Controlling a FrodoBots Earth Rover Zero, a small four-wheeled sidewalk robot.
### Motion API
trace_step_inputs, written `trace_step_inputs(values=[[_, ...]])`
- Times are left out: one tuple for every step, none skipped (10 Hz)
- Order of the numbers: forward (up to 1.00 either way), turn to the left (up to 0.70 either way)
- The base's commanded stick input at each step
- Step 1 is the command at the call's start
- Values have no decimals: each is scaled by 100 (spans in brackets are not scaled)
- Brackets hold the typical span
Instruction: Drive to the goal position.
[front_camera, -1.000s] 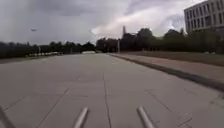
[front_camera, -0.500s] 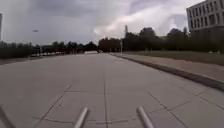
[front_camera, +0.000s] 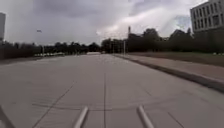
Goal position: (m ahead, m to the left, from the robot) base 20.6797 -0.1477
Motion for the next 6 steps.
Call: trace_step_inputs(values=[[100,0],[100,0],[100,0],[100,0],[100,0],[100,0]])
